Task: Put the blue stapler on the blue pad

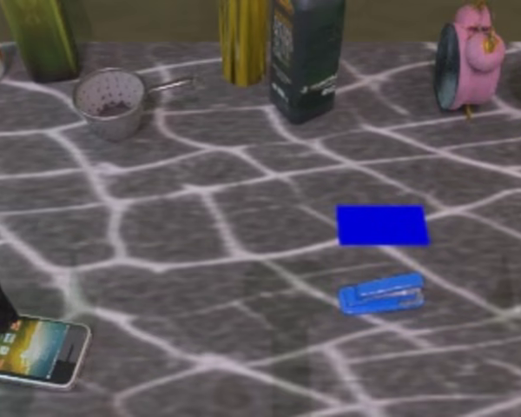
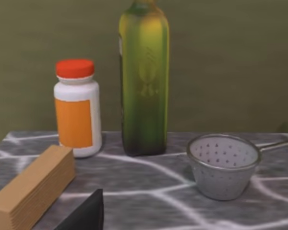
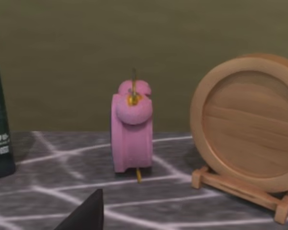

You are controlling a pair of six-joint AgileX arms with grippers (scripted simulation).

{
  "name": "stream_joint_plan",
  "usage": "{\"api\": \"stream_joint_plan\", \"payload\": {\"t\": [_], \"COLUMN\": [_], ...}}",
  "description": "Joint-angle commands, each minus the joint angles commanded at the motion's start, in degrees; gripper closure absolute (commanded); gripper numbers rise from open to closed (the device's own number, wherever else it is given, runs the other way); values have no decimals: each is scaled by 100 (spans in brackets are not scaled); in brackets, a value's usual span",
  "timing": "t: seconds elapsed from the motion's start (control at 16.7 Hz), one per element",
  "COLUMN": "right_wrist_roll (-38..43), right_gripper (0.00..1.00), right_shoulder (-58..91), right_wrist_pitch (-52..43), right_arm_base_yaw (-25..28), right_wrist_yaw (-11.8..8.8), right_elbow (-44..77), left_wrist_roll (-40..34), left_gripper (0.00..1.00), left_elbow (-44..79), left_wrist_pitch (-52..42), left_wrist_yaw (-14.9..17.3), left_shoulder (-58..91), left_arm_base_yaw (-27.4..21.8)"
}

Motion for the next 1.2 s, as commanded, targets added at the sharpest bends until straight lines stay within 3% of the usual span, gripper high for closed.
{"api": "stream_joint_plan", "payload": {"t": [0.24,0.48,1.2], "right_wrist_roll": [-138,-900,-4696], "right_gripper": [0,0,0], "right_shoulder": [176,1263,8233], "right_wrist_pitch": [-130,-867,-4844], "right_arm_base_yaw": [75,456,2299], "right_wrist_yaw": [-8,-15,-29], "right_elbow": [176,1217,6210], "left_wrist_roll": [0,0,0], "left_gripper": [0,0,0], "left_elbow": [0,0,0], "left_wrist_pitch": [0,0,0], "left_wrist_yaw": [0,0,0], "left_shoulder": [0,0,0], "left_arm_base_yaw": [0,0,0]}}
